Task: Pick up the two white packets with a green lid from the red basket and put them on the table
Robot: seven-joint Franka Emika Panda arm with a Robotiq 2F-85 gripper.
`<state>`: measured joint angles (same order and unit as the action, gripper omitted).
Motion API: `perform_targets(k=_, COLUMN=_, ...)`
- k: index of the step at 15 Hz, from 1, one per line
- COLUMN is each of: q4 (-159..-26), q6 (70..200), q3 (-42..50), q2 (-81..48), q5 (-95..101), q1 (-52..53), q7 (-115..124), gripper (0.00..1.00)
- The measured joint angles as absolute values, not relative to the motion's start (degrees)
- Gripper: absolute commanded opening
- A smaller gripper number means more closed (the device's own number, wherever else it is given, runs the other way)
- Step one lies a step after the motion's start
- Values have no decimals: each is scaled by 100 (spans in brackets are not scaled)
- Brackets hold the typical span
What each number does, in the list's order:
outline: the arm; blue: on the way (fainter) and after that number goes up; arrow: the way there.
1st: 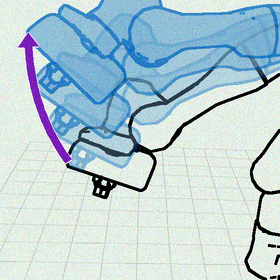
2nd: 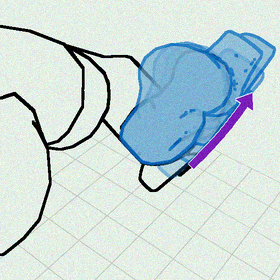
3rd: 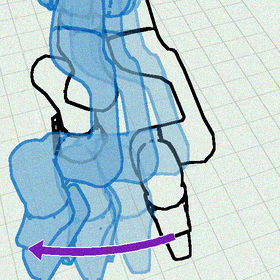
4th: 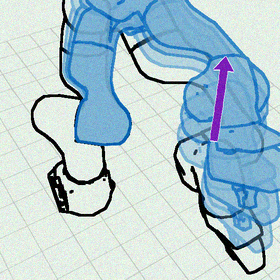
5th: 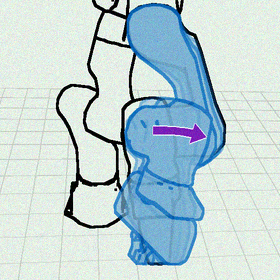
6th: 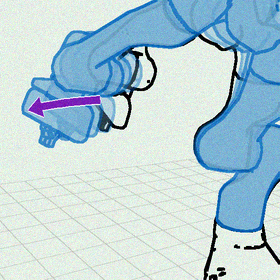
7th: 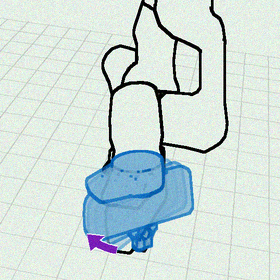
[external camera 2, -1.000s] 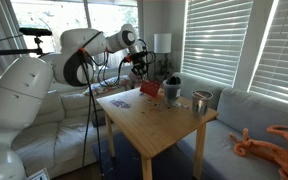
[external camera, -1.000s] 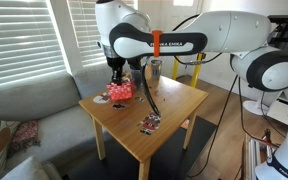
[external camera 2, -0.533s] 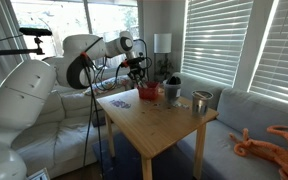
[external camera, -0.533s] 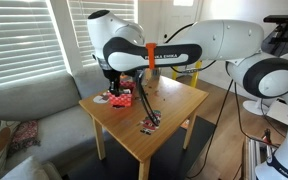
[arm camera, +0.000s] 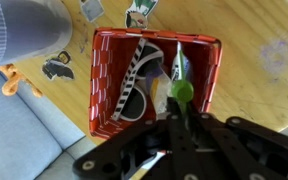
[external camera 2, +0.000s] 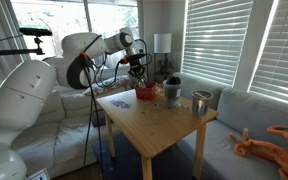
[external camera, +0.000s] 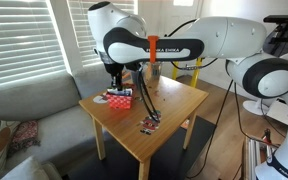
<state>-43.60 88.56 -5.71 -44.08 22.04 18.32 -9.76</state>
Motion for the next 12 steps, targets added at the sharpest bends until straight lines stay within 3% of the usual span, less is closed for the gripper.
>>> perform_targets(k=12, q4=-3818, q6=8500, q3=-586, q2=-3826, q5=1973, q1=1271, q7=-1793, gripper=1)
